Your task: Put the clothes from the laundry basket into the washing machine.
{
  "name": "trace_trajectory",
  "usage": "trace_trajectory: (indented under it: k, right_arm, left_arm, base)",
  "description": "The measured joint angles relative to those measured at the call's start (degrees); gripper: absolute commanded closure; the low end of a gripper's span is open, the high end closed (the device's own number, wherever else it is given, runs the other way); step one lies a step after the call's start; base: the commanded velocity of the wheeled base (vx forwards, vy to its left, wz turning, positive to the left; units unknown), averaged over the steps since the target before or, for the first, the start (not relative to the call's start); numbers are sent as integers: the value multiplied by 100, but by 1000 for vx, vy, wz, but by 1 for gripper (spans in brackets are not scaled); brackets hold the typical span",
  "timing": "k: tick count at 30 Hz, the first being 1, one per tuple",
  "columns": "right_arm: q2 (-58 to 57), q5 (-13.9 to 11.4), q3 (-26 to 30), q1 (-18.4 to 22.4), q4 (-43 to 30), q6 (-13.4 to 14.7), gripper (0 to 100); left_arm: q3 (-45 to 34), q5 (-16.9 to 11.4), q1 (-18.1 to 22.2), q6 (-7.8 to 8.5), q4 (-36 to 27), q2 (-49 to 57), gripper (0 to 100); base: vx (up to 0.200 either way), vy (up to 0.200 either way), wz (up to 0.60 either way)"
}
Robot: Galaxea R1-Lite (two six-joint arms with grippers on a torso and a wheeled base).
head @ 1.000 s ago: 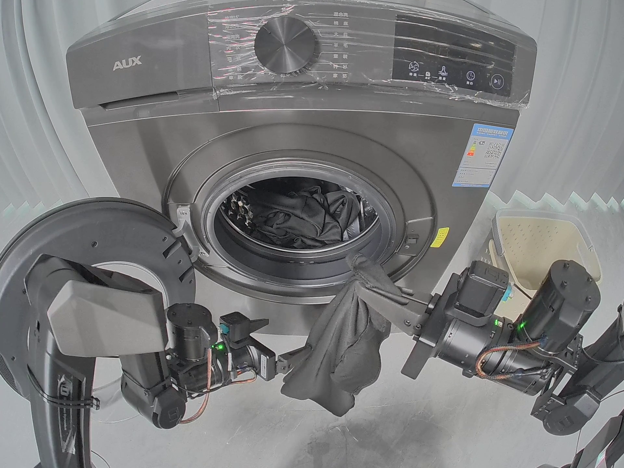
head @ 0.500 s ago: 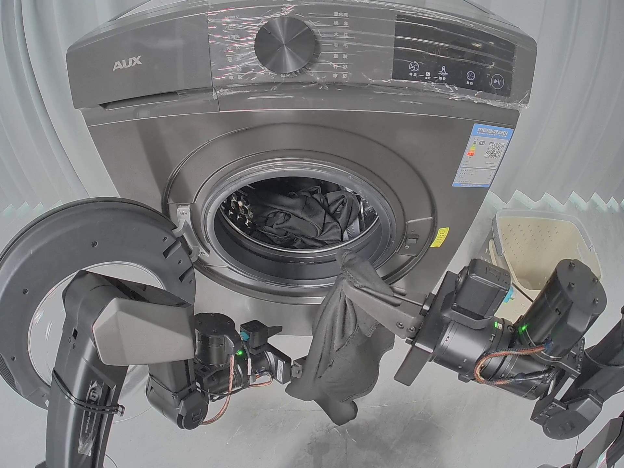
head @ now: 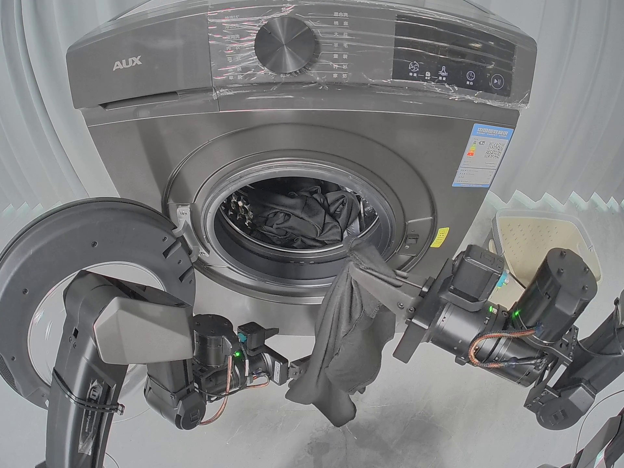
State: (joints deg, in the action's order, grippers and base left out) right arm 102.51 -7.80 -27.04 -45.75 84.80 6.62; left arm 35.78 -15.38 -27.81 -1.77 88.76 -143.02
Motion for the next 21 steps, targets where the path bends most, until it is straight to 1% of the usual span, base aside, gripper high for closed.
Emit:
trace_trajectory:
  k: [9,15,21]
  right_arm:
    - [210,-2,-219,-168,2,27,100]
    - [280,1,-313,-444,99,189,100]
    - [289,100,-278,-568,213,216,100]
  left_arm:
    - [2,-7,-121,2,0,-1,0]
    - [13,6,-155,-1,0,-43,0]
    - [84,52,-133,-23,-2,-133,0]
  base:
    - [0,0,0]
    - [0,0,0]
    - [0,0,0]
